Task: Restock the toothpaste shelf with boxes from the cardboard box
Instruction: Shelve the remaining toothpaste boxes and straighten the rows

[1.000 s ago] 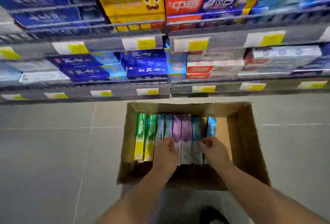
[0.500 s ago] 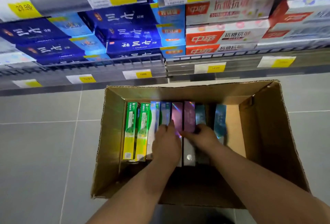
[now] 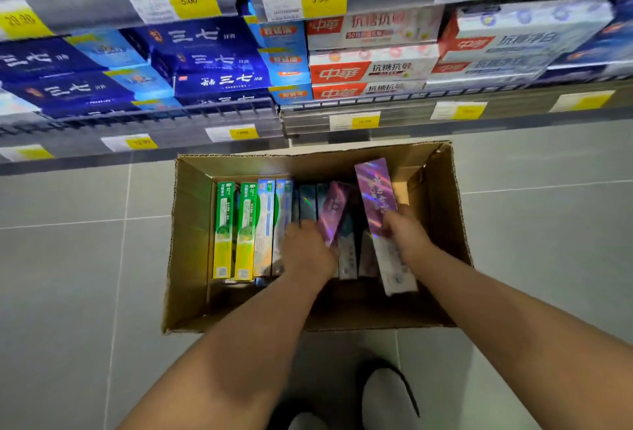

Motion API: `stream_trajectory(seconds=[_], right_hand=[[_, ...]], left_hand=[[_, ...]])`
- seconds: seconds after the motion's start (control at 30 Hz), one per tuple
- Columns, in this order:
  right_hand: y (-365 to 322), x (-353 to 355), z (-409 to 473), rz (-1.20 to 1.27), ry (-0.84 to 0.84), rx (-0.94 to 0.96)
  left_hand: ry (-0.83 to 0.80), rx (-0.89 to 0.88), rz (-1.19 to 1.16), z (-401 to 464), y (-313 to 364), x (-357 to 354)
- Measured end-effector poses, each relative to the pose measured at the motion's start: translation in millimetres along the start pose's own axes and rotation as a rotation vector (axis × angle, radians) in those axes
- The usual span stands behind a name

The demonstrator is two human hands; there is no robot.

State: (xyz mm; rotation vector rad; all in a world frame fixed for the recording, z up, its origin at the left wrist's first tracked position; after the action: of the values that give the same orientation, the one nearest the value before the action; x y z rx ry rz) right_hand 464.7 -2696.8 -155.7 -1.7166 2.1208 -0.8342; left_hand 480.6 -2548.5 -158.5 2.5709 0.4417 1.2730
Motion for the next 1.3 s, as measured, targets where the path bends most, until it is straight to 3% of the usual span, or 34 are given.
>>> stream_trajectory(seconds=[0.13,0.3,0.67,0.8,1.07,1.3], right_hand=[[-49.6,15.7,-65.1,-0.104,-0.076,0.137],[-157.0,17.4,-174.7,-0.246,-0.011,0.326],[-387.7,14.0,-410.2,-0.430,0.028,0.822],[-456.2,-5.5,-472.0,-0.550,0.015,0.994],[-543.6,-81.4,-590.1,-0.593,0.053,1.181],[-583.2,-174.9,-678.4,-0.757,0.269,1.323]], left_hand=[[0.040,0.077,-0.317,-48.5,20.3,68.0],[0.164,0.015,-0.564,-127.9,71.5,203.2],[0.438,-0.091,-0.684,-285.2,153.2,497.5],[0.539,-0.069,-0.740,-339.2,149.6,571.7],[0.790,-0.241,-0.999,-410.4,105.5,718.2],[0.727,-0.435,-1.189,-450.3,41.4,837.3]])
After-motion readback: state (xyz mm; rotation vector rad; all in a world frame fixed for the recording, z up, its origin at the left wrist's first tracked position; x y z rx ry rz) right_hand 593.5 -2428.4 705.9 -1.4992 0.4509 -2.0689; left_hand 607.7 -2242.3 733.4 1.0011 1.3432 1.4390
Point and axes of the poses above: each hand's wrist, its own z-axis towards the middle knuckle, its own x-axis out of the back of the hand, y = z × x, the point moved 1 cm from there along z, towards the middle knuckle, and after that the axes turned 4 degrees about -x, right-handed, at the moved point
